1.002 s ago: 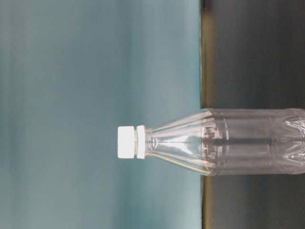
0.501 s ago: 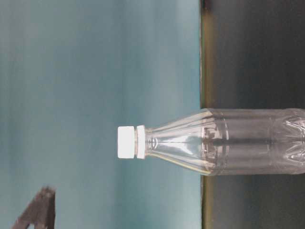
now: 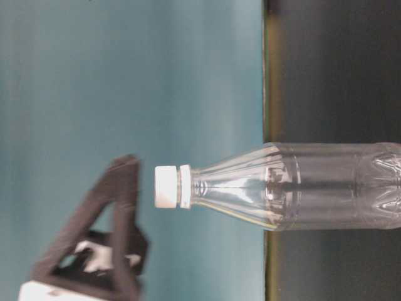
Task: Open the bottle cap by holding the bottle with the left arm and twisting the cap with the right arm.
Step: 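Move the left gripper to the clear bottle and close around its body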
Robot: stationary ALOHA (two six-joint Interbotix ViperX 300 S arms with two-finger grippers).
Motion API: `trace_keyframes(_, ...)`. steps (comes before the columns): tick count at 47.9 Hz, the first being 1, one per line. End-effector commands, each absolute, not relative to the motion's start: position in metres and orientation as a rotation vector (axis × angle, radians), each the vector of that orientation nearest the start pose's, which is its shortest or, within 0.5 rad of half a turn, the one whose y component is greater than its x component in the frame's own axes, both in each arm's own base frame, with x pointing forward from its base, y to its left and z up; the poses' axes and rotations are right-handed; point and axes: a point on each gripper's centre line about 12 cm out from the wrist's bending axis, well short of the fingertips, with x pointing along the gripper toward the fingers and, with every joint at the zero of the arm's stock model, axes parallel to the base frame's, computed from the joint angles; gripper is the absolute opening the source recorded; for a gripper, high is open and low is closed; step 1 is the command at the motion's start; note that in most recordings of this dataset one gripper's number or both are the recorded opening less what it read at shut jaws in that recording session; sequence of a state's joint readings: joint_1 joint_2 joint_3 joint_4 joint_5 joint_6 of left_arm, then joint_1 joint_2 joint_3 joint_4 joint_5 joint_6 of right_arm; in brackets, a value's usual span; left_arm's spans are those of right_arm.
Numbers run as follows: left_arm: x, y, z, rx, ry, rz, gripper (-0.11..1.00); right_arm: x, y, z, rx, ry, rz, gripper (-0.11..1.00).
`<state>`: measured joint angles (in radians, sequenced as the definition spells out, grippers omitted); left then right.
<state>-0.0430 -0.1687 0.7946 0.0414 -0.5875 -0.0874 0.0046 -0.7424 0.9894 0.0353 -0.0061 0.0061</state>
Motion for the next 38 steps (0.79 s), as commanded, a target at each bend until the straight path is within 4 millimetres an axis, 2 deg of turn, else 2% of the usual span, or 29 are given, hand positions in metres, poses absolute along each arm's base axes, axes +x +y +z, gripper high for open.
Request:
trace_keyframes(1,0.372,-0.020,0.241,-0.057,0.042,-0.072,0.97,0.249,-0.003,0.297,0.061,0.208,-0.019,0.00)
trace_keyframes(26,0.381,-0.018,0.145,-0.075,0.216,-0.060,0.97,0.249,-0.003,0.299,0.131,0.206,-0.027,0.00)
trace_keyframes(38,0.381,-0.016,0.115,-0.079,0.281,-0.053,0.97,0.250,-0.001,0.299,0.157,0.231,-0.020,0.00)
